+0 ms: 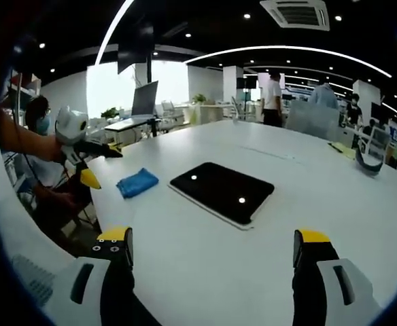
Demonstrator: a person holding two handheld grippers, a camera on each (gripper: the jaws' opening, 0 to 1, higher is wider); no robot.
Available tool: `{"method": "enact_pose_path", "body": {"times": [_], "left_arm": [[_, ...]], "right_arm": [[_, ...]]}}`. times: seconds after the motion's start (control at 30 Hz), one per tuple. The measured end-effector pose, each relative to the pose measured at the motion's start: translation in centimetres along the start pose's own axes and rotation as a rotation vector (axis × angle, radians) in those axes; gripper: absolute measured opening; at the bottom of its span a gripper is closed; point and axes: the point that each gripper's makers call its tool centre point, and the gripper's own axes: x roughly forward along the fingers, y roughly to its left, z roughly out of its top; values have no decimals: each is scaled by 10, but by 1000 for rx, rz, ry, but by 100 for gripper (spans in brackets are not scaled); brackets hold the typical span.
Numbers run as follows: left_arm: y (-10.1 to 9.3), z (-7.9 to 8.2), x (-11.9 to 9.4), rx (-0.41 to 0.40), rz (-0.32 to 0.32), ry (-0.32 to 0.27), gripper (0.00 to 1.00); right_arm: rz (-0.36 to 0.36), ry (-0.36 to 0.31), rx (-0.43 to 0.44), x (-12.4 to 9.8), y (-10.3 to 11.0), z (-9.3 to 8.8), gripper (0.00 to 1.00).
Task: Wipe the mirror surface with the cleaning cloth until all visible marks leave the cleaned area.
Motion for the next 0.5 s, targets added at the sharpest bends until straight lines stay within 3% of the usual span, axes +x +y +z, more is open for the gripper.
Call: {"method": "enact_pose_path", "body": {"times": [0.5], "left_arm": [[2, 1, -2, -6, 0, -7, 99]], "right_arm": [[6, 8, 12, 1, 2, -5, 98]]}}
